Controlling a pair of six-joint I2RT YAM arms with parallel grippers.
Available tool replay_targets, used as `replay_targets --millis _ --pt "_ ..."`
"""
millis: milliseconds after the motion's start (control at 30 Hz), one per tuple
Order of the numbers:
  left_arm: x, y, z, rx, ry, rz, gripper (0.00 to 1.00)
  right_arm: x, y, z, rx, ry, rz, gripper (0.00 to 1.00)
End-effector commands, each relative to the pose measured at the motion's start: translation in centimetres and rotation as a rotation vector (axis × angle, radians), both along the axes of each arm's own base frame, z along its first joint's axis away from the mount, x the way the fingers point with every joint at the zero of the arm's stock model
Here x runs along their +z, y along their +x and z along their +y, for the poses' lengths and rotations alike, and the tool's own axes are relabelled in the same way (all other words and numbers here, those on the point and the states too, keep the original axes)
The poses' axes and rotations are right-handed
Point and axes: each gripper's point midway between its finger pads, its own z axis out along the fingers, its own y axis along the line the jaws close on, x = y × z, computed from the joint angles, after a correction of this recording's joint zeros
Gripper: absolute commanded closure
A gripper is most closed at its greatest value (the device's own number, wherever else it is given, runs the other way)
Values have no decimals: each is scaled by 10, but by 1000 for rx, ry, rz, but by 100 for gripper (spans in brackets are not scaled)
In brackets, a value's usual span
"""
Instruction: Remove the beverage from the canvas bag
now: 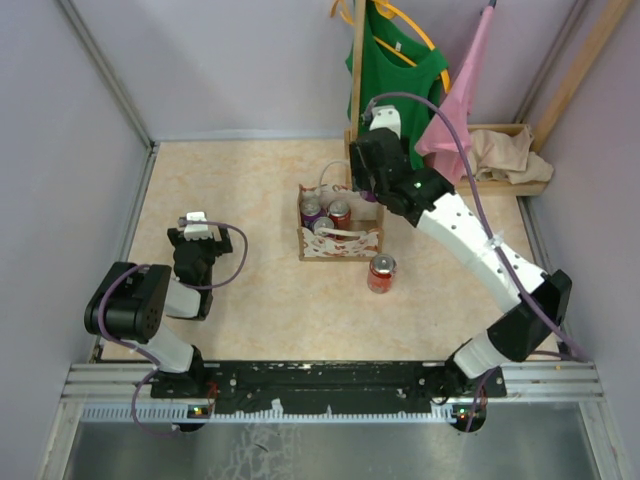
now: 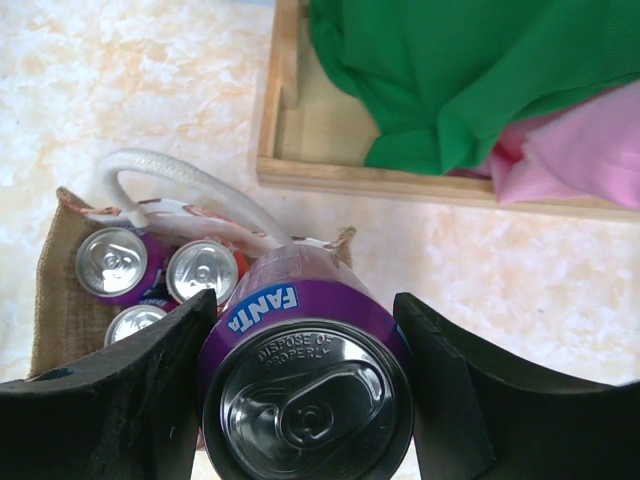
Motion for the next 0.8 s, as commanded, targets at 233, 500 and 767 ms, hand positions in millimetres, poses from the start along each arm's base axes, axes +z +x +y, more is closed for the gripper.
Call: replay_targets --millis 233,500,767 --pt "5 0 1 7 -12 -30 0 79 -51 -89 -273 43 -232 100" --pt "6 0 1 8 -13 -32 0 -18 -88 -121 -376 -11 -48 100" --pt "5 0 1 8 -13 -30 0 -79 -99 -128 -384 34 36 100"
